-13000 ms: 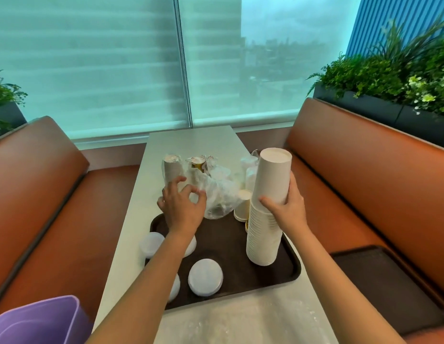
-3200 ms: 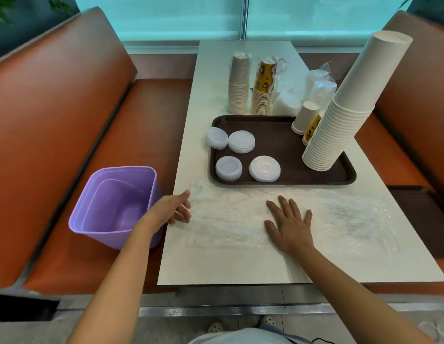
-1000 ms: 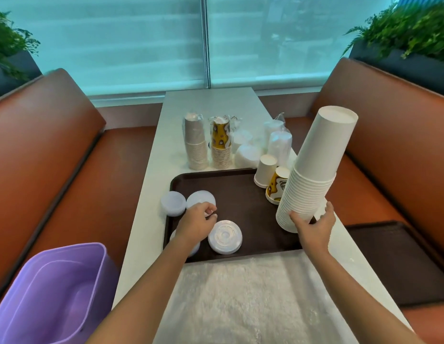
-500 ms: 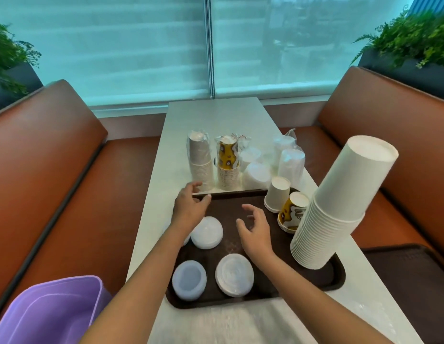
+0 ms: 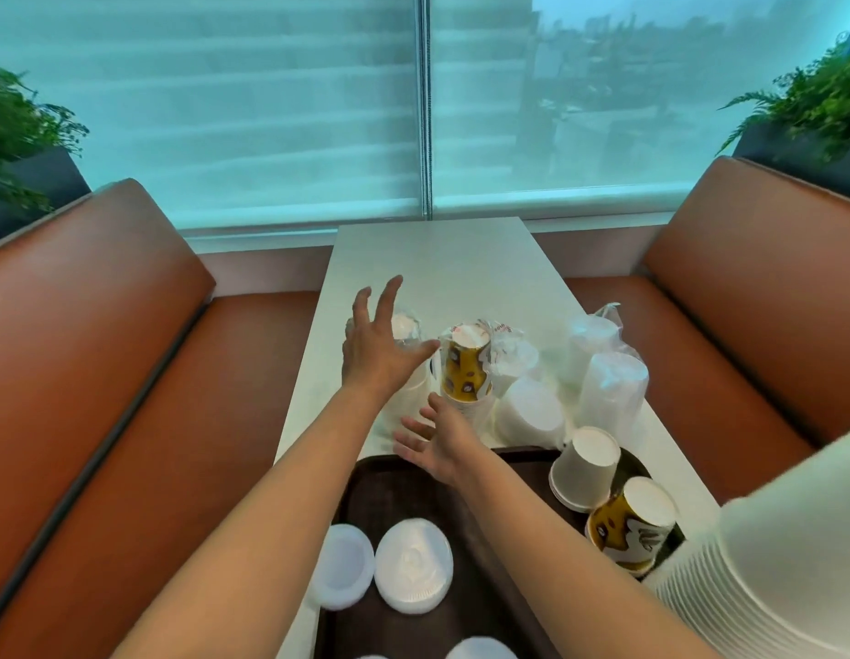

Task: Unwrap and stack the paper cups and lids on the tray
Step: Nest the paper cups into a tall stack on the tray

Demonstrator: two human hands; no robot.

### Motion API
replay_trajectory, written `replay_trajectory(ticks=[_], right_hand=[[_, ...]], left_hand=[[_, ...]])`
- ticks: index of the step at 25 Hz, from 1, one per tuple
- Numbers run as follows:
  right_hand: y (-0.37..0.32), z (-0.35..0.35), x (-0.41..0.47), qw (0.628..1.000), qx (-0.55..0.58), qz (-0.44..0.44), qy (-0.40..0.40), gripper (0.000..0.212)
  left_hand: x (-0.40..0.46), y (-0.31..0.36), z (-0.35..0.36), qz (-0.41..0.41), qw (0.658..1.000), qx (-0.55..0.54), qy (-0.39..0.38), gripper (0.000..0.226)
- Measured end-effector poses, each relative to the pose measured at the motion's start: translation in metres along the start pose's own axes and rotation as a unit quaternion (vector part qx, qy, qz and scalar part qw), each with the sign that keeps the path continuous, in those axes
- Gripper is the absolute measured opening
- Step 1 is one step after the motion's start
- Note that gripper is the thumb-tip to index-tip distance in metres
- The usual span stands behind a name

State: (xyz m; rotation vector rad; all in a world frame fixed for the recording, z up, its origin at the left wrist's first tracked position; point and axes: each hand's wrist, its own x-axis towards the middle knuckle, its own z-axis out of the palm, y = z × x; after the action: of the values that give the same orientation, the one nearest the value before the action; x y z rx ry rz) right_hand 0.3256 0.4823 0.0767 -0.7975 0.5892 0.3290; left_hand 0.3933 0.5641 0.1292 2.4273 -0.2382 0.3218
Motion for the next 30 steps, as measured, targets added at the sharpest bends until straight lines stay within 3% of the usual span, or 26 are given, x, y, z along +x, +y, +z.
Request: replay_trajectory(ticks=[3, 7, 12, 17, 21, 23, 26, 28, 30], right_hand=[[-0.006, 0.014, 0.024, 0.975, 0.197, 0.093, -0.043, 0.068], [-0.009, 0.024, 0.041, 0.941, 0.298, 0.146, -0.073, 0.068], [0.005, 0.029, 0.045, 0.956, 0.24, 0.155, -0.069, 0.055], [0.024, 0.032, 0.013, 0.974, 0.127, 0.155, -0.11, 0.048], [0.025, 0.025, -0.018, 0.983, 0.067, 0.082, -0.148, 0.071], [0.022, 0.019, -0.04, 0.987, 0.04, 0.032, -0.153, 0.07], [0.018, 0.002, -0.072, 0.99, -0.014, -0.078, -0.117, 0.05], [0.014, -0.017, -0.084, 0.977, -0.035, -0.184, -0.102, 0.06], [0.01, -0.039, -0.089, 0.961, -0.051, -0.262, -0.074, 0.082]], left_hand=[[0.005, -0.013, 0.021, -0.027, 0.999, -0.026, -0.028, 0.078], [-0.011, -0.027, 0.021, -0.007, 0.998, -0.048, 0.043, 0.053], [-0.068, -0.062, 0.013, 0.042, 0.977, -0.147, 0.147, 0.051], [-0.134, -0.087, 0.008, 0.079, 0.942, -0.225, 0.236, 0.068], [-0.182, -0.08, 0.003, 0.116, 0.937, -0.205, 0.257, 0.071], [-0.2, -0.068, 0.0, 0.121, 0.944, -0.204, 0.229, 0.072], [-0.222, -0.054, -0.003, 0.169, 0.955, -0.198, 0.14, 0.074], [-0.236, -0.053, -0.002, 0.191, 0.956, -0.214, 0.056, 0.076], [-0.246, -0.062, 0.004, 0.178, 0.962, -0.208, 0.009, 0.064]])
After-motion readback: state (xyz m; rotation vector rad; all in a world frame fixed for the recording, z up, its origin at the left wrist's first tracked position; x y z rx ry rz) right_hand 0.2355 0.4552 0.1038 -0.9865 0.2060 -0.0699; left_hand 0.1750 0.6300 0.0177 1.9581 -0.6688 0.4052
